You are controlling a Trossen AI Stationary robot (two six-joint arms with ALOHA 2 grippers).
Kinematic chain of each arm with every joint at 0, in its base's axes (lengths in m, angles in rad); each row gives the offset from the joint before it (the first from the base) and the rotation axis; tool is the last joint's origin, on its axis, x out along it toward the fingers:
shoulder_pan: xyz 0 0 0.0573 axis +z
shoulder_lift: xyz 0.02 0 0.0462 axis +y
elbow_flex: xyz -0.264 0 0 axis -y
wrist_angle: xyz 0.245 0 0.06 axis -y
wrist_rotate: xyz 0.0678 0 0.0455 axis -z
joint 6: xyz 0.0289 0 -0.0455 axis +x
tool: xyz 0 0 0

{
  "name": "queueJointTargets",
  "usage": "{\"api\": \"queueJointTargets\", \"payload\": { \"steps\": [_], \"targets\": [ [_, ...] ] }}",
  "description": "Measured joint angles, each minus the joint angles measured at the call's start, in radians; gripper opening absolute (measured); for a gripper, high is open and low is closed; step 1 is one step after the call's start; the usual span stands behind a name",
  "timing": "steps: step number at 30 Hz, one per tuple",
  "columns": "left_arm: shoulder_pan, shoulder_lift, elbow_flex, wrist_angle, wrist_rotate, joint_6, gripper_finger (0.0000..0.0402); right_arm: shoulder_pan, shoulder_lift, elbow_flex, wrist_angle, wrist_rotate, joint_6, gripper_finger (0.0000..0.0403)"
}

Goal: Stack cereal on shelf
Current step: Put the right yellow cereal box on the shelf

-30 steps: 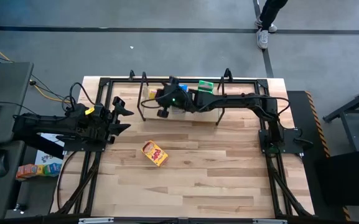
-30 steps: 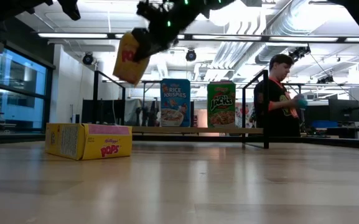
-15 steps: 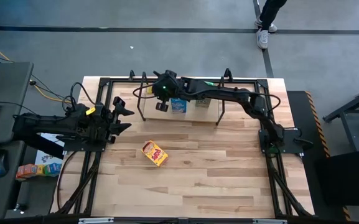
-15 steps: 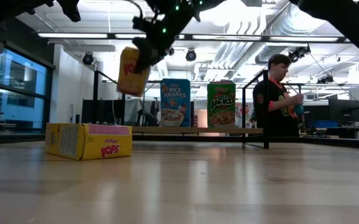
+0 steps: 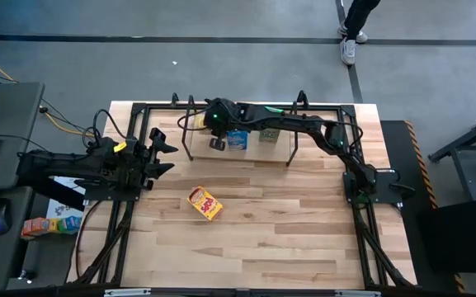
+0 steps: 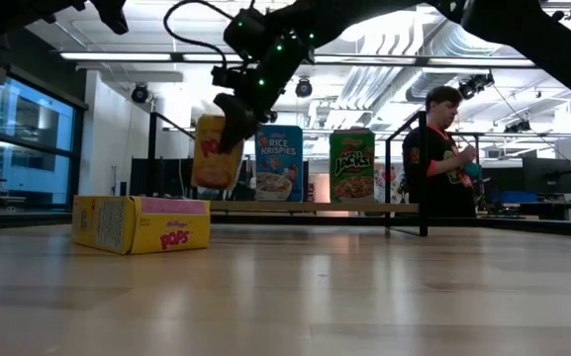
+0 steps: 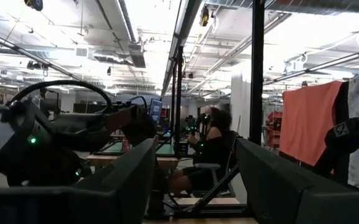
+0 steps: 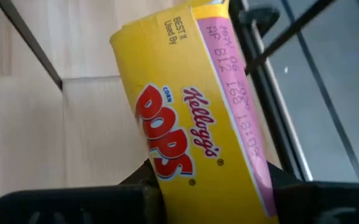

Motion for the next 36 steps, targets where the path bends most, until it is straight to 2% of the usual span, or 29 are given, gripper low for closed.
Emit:
{"api": "queueJointTargets", "payload": {
  "steps": [5,13,23,31,36],
  "targets": [
    [0.000,0.000,0.000,0.000,0.000,0.000,0.0218,-0.004,0.000,0.000,0.006,0.034,0.018,0.0078],
    [0.000,0.000,0.000,0.000,0.000,0.000,0.0218,-0.005,-0.001,0.000,-0.002,0.033,0.018,0.0078],
    [0.000,0.000,0.000,-0.001,0.000,-0.001,0.0218,-0.024,-0.002,0.000,-0.055,-0.020,0.018,0.0082],
    [0.000,0.000,0.000,-0.001,0.000,-0.001,0.0218,-0.024,-0.002,0.000,0.000,-0.079,0.000,0.0142],
    [0.000,0.000,0.000,-0.001,0.000,-0.001,0.0218,-0.024,-0.002,0.000,0.003,-0.077,-0.001,0.0184]
  ]
}}
